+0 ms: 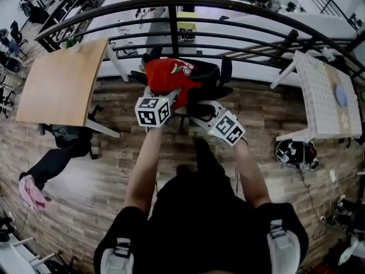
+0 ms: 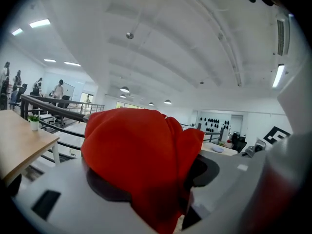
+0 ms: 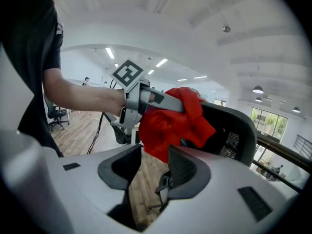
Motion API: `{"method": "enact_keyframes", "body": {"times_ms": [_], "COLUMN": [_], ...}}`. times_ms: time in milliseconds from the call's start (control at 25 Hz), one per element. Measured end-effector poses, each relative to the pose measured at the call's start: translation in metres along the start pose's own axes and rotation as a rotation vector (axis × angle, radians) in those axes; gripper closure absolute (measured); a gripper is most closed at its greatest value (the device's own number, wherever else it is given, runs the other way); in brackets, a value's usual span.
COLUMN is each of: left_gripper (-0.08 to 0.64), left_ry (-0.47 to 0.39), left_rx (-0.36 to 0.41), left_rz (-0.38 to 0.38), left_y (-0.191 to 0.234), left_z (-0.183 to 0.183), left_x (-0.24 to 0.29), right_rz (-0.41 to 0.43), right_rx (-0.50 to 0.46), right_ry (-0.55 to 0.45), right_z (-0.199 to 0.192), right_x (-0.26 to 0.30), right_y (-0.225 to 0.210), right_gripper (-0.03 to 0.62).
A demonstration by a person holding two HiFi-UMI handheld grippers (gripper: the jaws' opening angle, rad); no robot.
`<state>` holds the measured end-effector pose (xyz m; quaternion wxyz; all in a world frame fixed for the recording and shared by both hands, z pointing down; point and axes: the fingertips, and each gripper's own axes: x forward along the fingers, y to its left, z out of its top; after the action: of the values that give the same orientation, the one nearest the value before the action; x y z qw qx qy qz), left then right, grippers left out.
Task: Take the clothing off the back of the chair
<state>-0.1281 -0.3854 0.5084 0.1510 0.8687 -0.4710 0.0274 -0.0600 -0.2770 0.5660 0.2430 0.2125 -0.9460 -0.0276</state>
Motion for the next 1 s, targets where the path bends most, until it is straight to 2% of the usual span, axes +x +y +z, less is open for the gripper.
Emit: {"method": "enact_keyframes", "body": {"times_ms": [200,640,880,1000], "left_gripper": [0.348,0.375,0.374,0.374], "left_ry": [-0.028,-0.072,-0.066,-0.055], "left_rx": [-0.002,0.054,0.104,0.134], "left_rz": [-0.020,-0.069,-0.093,-0.111], "left_y": [0.002,0.011,0.014,0.013], "left_z": [-0.001,0.002,0.003,0.001], "left_x": [-0.016,-0.069,-0.101,-0.114], "right_rz": [-0.055,-0.114,-0.239,-0.290], "right_rx": [0.048,0.026,-0.120,-0.215], "right_ry": [-0.018,-0.073,-0.131,-0.171], "right_z": [-0.008,0.014,0.059,0.092], "right_x": [-0.008,-0.010,-0.006,-0.001], "right_y": [-0.014,-0.021,-0.043,-0.053], "right_gripper": [0.428,0.411,0.336,0.328]}}
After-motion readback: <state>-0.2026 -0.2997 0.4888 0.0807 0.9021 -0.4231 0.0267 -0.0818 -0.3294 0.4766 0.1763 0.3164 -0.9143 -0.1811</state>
